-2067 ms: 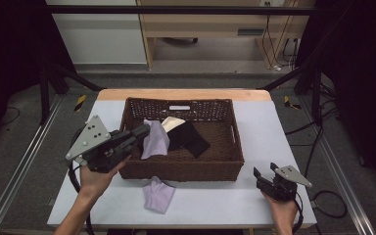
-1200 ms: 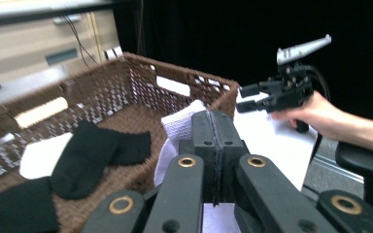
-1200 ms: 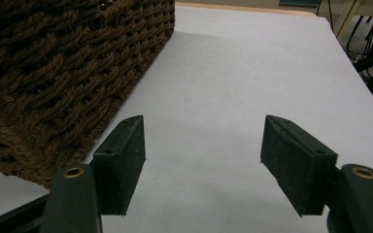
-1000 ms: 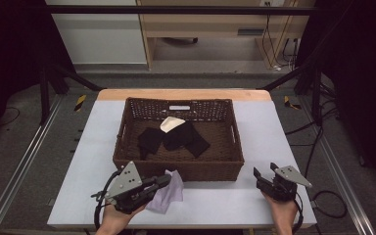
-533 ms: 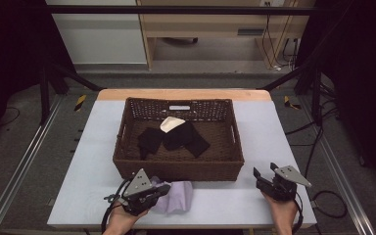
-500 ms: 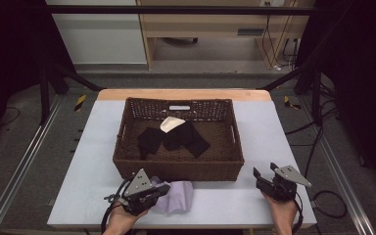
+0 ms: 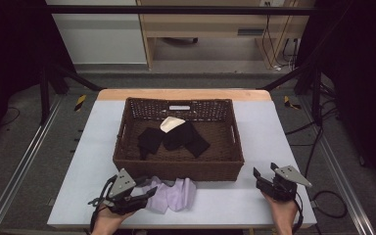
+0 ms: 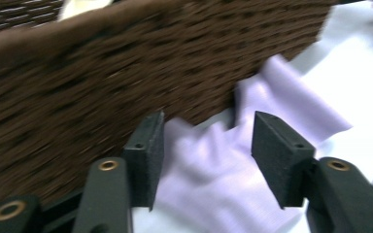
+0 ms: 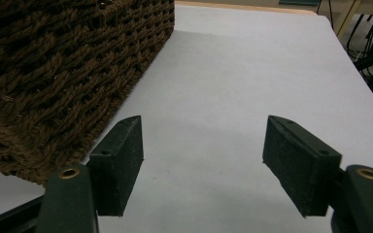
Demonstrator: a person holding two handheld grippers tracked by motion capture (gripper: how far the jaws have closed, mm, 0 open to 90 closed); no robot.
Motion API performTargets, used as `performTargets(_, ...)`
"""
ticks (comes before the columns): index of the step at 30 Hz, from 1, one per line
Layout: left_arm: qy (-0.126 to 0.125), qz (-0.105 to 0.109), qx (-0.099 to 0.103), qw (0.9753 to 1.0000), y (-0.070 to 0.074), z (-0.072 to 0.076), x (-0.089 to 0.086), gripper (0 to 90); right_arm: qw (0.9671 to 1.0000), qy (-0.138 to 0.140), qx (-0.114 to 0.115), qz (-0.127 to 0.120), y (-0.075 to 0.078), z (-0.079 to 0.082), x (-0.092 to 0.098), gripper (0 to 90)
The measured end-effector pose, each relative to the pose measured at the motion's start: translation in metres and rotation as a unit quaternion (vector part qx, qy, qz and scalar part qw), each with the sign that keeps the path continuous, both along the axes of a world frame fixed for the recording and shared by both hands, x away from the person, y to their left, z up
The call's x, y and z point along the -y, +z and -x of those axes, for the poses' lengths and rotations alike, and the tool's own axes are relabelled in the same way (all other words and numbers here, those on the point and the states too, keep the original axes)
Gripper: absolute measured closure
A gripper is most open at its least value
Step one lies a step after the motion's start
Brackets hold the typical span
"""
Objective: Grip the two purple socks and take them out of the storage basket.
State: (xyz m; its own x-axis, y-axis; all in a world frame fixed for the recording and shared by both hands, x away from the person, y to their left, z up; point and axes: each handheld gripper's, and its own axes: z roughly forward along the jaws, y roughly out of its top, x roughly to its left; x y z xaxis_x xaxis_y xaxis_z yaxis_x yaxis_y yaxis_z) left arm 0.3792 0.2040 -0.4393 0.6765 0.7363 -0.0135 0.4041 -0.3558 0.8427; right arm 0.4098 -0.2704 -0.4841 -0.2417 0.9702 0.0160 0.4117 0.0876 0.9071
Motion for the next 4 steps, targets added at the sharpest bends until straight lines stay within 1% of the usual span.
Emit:
performTargets(2, 0.018, -0.005, 0.001, 0.9998, -0.001, 0.0, -0.012, 41.6, 1.0, -0.002, 0.002, 0.0, 0.0, 0.0, 0.0, 31.3)
performTargets(4, 0.037, -0.002, 0.002, 0.9993, -0.002, 0.0, -0.025, 39.6, 1.0, -0.001, 0.006, -0.001, 0.0, 0.001, 0.0, 32.2)
